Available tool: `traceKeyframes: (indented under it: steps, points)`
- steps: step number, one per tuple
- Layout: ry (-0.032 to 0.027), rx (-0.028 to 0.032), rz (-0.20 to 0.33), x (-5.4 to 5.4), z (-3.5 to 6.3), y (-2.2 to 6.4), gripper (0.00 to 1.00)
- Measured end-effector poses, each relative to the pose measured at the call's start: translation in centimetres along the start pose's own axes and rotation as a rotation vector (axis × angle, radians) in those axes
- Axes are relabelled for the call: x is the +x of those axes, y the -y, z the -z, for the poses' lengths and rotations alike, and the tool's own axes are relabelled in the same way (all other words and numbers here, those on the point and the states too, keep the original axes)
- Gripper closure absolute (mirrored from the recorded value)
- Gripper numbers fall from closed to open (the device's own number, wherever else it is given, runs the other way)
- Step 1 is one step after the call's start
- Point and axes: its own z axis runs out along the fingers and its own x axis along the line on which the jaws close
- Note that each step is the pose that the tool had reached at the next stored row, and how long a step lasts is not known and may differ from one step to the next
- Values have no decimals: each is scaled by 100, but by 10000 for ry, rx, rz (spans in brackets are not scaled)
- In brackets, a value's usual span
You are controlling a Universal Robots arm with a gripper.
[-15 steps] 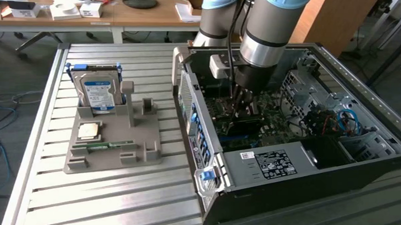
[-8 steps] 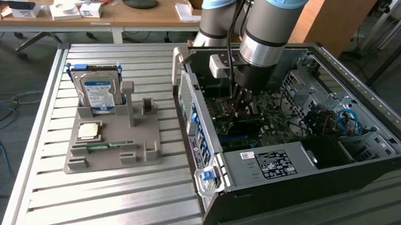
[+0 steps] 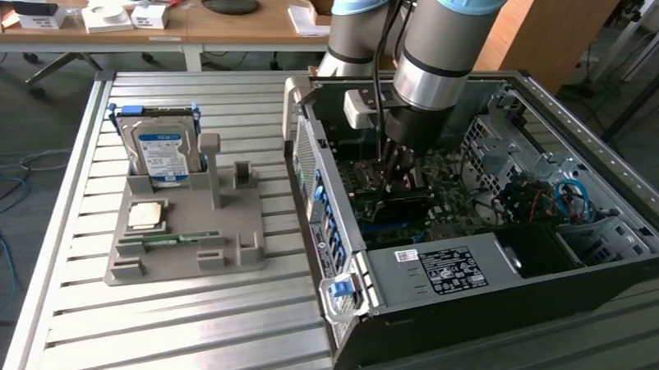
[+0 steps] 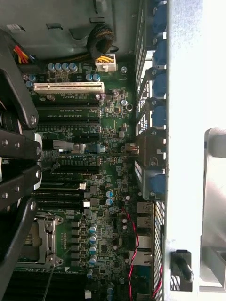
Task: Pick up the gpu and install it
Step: 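Press down on the gpu until it lock into place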
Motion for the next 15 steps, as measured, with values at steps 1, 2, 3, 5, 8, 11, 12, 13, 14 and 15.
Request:
traceKeyframes:
  steps: [1, 2, 3, 5, 8, 11, 12, 13, 14, 15]
  points:
    - [0, 0, 0, 0, -2, 0, 89]
    - [-1, -1, 1, 0, -2, 0, 89]
    - [-2, -1, 0, 0, -2, 0, 89]
    - [-2, -1, 0, 1, -5, 1, 89]
    - [-2, -1, 0, 1, -6, 1, 89]
    - [-1, 0, 0, 1, -10, 1, 89]
    - [-1, 0, 0, 1, -9, 1, 89]
    - [-1, 0, 0, 1, -9, 1, 89]
    - [-2, -1, 0, 1, -9, 1, 89]
    - [-2, -1, 0, 1, -10, 1, 89]
